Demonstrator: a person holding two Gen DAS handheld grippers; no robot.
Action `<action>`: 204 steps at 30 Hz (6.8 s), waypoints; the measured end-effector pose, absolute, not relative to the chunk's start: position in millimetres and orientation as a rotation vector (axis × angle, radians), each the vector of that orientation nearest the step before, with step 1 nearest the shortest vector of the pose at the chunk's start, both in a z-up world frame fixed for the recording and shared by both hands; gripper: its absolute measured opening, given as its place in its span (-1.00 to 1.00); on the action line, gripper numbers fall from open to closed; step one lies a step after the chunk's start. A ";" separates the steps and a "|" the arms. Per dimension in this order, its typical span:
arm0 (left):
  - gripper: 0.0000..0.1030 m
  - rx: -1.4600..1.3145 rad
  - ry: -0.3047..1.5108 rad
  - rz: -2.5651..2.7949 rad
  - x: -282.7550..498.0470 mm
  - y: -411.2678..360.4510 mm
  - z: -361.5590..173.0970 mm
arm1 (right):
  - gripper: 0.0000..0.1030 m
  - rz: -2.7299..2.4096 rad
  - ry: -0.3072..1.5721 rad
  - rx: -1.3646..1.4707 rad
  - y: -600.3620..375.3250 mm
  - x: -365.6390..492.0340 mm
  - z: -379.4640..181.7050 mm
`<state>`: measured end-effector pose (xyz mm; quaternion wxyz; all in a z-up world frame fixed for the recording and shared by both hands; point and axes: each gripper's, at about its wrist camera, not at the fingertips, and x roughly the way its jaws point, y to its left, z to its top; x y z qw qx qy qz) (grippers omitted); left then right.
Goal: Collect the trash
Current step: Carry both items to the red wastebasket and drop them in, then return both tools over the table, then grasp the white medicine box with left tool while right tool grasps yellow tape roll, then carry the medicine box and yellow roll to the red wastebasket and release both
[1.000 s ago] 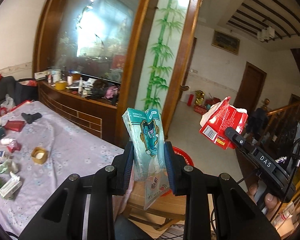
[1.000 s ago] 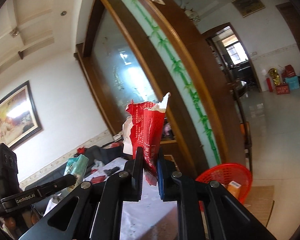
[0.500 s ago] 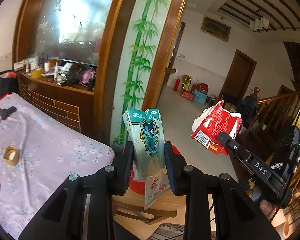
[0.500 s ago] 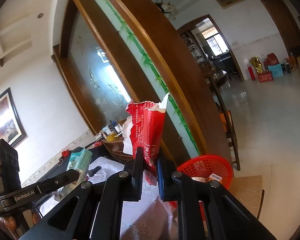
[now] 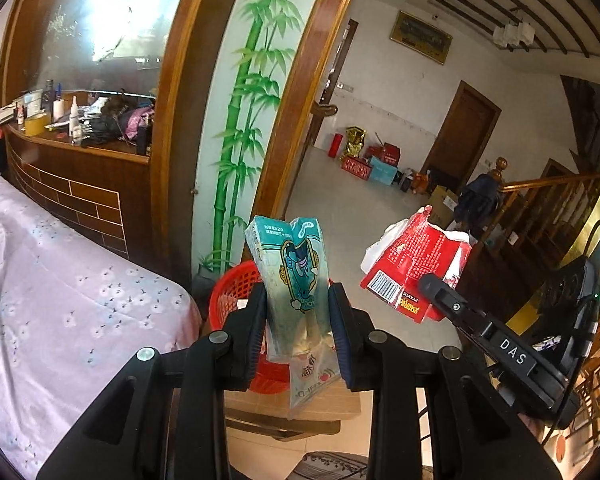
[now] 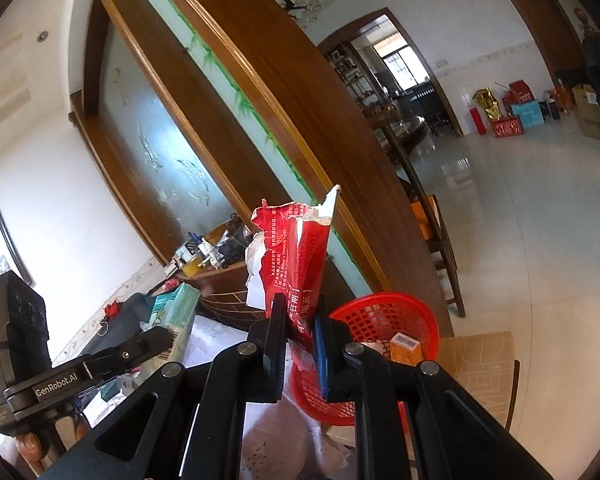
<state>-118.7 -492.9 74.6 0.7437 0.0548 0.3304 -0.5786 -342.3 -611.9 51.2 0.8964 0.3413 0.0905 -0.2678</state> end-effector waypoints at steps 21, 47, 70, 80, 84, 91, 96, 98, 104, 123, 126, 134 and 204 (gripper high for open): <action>0.08 0.261 0.919 -1.225 -92.7 -559.5 -9.0 | -0.17 -0.635 0.305 0.829 -655.6 -309.0 7.6; 0.48 -0.150 0.606 -0.512 -37.0 -139.5 74.7 | 0.72 -0.054 0.229 0.571 -472.7 -207.9 103.0; 0.48 -0.097 0.611 -0.406 13.8 -65.2 49.0 | 0.91 0.309 0.486 0.470 -369.2 -44.6 75.8; 0.48 -0.035 0.806 -0.519 91.1 -101.9 -4.5 | 0.92 0.505 0.748 0.385 -376.2 84.7 13.1; 0.47 -0.020 0.897 -0.529 134.9 -109.0 -30.1 | 0.92 0.535 0.825 0.284 -370.7 145.9 -11.6; 0.47 -0.038 1.011 -0.547 183.8 -114.1 -65.8 | 0.92 0.531 0.964 0.392 -387.9 248.0 -67.9; 0.47 0.025 1.081 -0.575 175.6 -120.6 -80.9 | 0.92 0.539 1.023 0.431 -385.0 261.9 -92.5; 0.47 0.045 1.096 -0.581 170.5 -123.4 -83.2 | 0.92 0.551 1.030 0.374 -374.9 251.3 -91.6; 0.46 0.099 1.088 -0.541 162.9 -133.7 -87.0 | 0.92 0.481 1.053 0.134 -333.1 218.5 -94.1; 0.13 0.260 1.085 -0.498 141.8 -189.6 -88.7 | 0.36 0.237 0.823 0.363 -388.5 82.8 -37.6; 0.28 0.302 1.078 -0.474 140.9 -201.8 -93.4 | 0.36 0.233 0.763 0.411 -397.1 43.9 -22.7; -0.01 0.297 1.045 -0.362 139.1 -199.5 -92.9 | 0.36 0.212 0.686 0.469 -410.6 -25.5 -7.7; -0.02 0.040 0.482 -0.750 -120.0 -251.7 144.7 | 0.37 -0.073 0.206 0.406 -473.5 -290.3 129.4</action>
